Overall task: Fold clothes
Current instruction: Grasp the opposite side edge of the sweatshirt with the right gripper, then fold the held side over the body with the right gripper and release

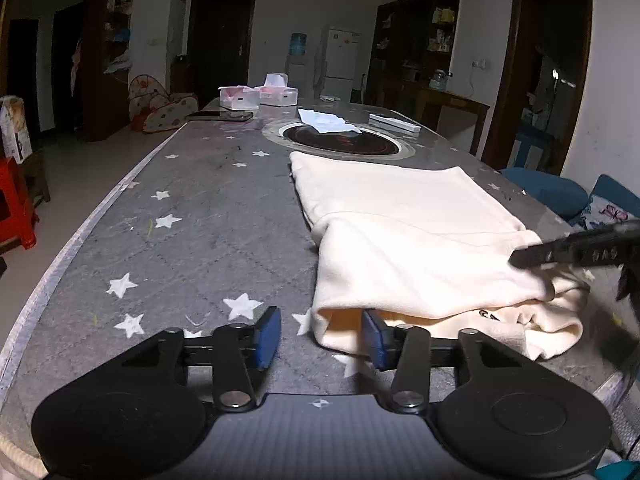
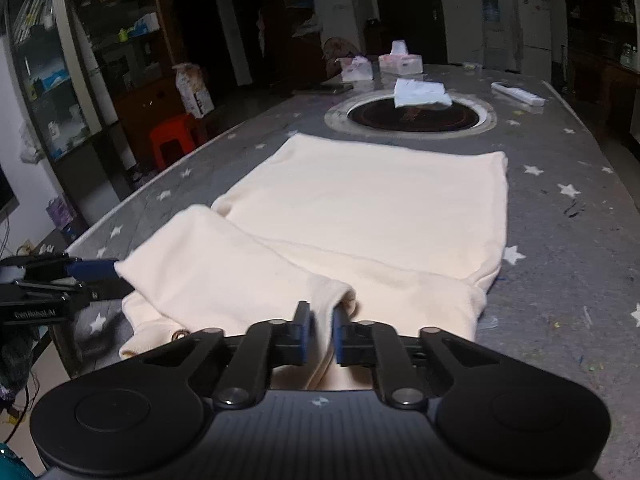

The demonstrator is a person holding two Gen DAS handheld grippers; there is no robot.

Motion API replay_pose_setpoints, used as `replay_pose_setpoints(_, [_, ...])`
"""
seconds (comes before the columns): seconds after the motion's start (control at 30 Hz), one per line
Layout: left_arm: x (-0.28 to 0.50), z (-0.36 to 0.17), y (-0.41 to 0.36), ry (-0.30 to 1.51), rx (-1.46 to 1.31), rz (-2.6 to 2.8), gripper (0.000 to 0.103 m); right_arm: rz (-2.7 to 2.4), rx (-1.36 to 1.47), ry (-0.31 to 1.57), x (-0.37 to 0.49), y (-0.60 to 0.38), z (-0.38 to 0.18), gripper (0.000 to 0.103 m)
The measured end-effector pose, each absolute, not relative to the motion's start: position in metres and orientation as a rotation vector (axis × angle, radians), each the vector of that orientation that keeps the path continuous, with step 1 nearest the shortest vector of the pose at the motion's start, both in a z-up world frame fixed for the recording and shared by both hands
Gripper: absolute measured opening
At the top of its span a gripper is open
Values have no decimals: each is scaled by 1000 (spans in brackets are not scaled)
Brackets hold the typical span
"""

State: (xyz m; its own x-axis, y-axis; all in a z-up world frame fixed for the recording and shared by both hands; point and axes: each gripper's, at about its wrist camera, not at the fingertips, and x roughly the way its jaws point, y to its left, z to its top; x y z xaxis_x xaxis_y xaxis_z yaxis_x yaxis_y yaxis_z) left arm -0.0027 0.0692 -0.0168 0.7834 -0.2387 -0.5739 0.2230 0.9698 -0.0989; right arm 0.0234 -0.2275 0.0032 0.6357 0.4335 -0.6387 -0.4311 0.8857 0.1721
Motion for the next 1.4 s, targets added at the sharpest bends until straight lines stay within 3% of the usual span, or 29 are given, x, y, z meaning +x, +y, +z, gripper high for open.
replay_pose_setpoints(0.1, [-3, -18, 66, 618, -4, -245, 41, 469, -32, 660, 17, -229, 17, 3])
replay_pose_setpoints(0.2, [-3, -18, 65, 617, -4, -245, 32, 446, -68, 595, 14, -231, 35, 2])
replay_pose_setpoints(0.33, [-4, -17, 64, 612, 3, -243, 30, 431, -94, 562, 13, -233, 50, 2])
replay_pose_setpoints(0.43, [-4, -17, 63, 612, 0, -242, 30, 451, -56, 621, 19, -236, 40, 10])
replay_pose_setpoints(0.53, [-4, -17, 64, 616, -4, -241, 30, 462, -49, 675, 22, -235, 24, 28])
replay_pose_setpoints(0.63, [-5, -17, 63, 617, -2, -240, 30, 462, -54, 704, 26, -232, 10, 31])
replay_pose_setpoints(0.8, [-5, -18, 62, 618, -1, -241, 30, 469, -39, 737, 30, -226, -8, 30])
replay_pose_setpoints(0.87, [-6, -18, 62, 617, -1, -240, 30, 474, -62, 721, 28, -222, -7, 12])
replay_pose_setpoints(0.93, [-6, -18, 61, 616, 2, -239, 30, 481, -81, 698, 24, -220, -1, 6])
replay_pose_setpoints(1.27, [-8, -18, 57, 598, 45, -242, 30, 438, -167, 536, 12, -226, 55, 5])
replay_pose_setpoints(1.4, [-12, -18, 52, 578, 80, -244, 18, 407, -187, 523, 13, -229, 59, 5])
